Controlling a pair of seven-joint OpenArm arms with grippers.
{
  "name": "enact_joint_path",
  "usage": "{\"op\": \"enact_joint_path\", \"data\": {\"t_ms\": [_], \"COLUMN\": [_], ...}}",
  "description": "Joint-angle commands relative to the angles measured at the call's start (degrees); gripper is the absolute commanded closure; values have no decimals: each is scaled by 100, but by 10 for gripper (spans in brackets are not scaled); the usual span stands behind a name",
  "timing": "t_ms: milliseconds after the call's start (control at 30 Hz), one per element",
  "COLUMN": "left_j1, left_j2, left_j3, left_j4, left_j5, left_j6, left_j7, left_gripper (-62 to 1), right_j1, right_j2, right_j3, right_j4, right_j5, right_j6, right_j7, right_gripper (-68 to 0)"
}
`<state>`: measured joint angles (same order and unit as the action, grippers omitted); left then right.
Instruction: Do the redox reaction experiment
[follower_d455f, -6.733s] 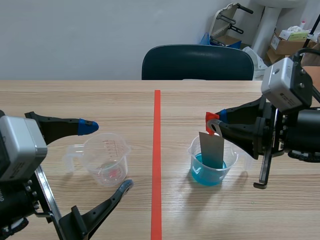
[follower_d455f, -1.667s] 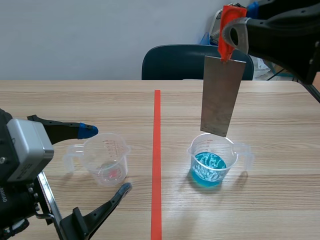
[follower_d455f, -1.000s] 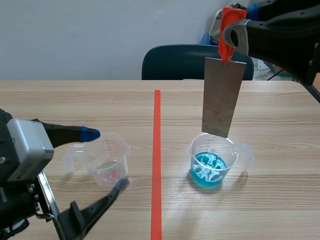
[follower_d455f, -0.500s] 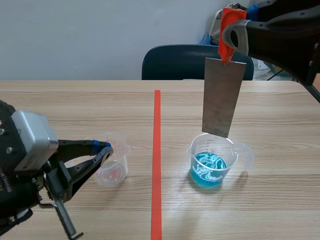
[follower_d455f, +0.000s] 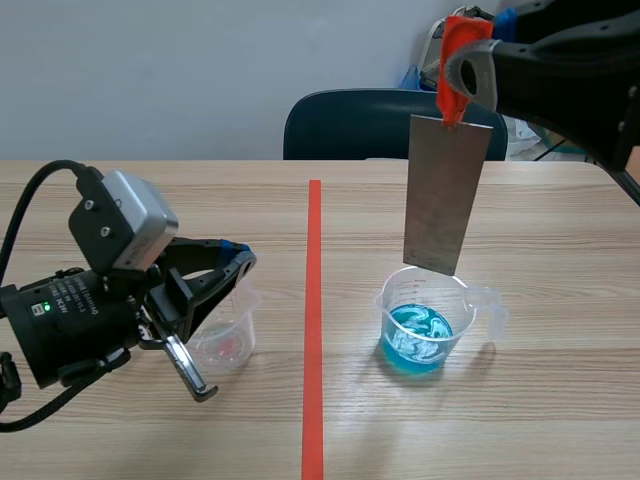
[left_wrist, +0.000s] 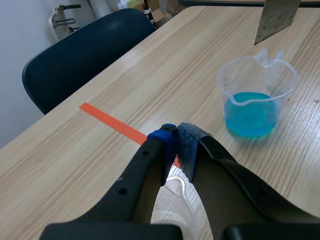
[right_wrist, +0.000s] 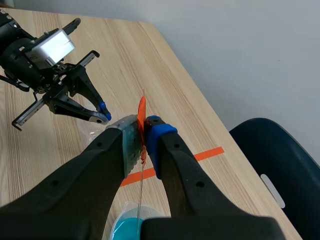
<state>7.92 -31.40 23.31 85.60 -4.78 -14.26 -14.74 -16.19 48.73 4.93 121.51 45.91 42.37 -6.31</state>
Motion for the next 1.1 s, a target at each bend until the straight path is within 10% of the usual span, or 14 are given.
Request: {"op": "enact_joint_path", "data": {"t_ms": [0, 1067], "left_j1": [-85, -684], "left_j2": [81, 1456], "left_j3": [-17, 907], "left_j4": [52, -354], "left_j5": [15, 184], "left_j6": [-61, -109], "left_j7": [-61, 658], "left_gripper": [-17, -15], "right_j1": [63, 63], "right_j2": [15, 15], "right_j3": [37, 37], "right_j4": [33, 33], "right_j5": [90, 90], "right_j6": [35, 35], "right_j7": [105, 103], "right_gripper": [-8, -8]}}
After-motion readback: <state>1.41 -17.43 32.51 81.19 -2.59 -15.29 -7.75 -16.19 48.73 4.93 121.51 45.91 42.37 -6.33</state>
